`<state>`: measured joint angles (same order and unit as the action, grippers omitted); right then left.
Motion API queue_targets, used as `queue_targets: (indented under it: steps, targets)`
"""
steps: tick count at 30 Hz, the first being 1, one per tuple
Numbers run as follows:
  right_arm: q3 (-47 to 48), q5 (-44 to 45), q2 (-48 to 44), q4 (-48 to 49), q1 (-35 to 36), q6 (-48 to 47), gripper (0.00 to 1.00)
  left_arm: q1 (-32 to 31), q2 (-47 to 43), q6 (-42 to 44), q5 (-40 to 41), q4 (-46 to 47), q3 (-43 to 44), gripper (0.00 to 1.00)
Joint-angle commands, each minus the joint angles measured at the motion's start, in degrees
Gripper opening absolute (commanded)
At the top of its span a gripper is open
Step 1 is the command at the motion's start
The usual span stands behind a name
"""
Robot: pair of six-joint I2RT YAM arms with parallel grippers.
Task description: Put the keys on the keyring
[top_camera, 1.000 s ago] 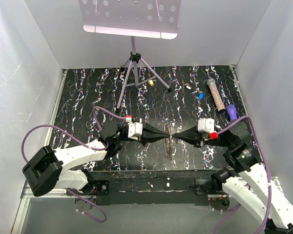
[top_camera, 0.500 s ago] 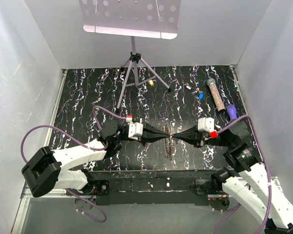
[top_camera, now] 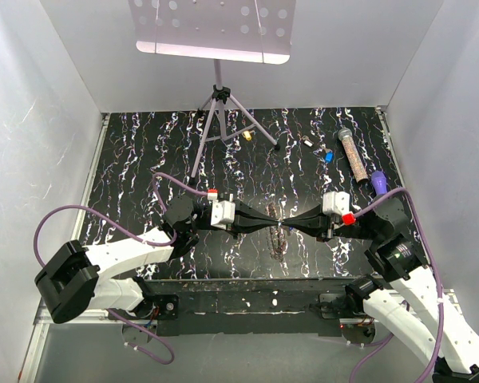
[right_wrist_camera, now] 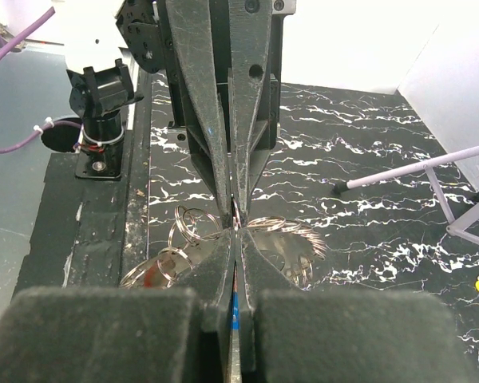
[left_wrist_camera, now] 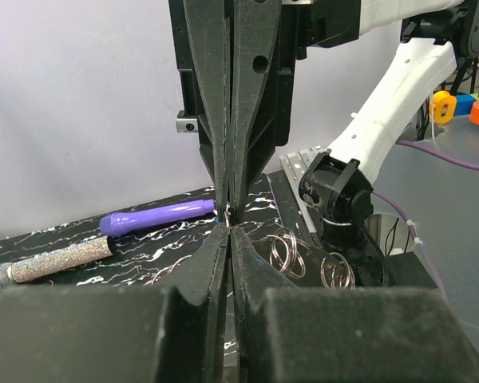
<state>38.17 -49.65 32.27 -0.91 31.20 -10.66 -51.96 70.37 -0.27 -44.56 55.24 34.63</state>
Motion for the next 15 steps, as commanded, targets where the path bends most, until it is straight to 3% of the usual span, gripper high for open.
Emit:
queue_targets:
  steps: [1, 15]
  targets:
    - [3.40, -0.36, 0.51, 3.46, 0.44, 0.90, 0.01, -1.21, -0.93, 2.12, -1.85, -2.77, 2.19, 0.00]
    - [3.40, -0.80, 0.78, 3.81, 0.44, 1.08, 0.01, -1.21, -1.11, 3.79, -2.38, -5.06, 2.63, 0.00]
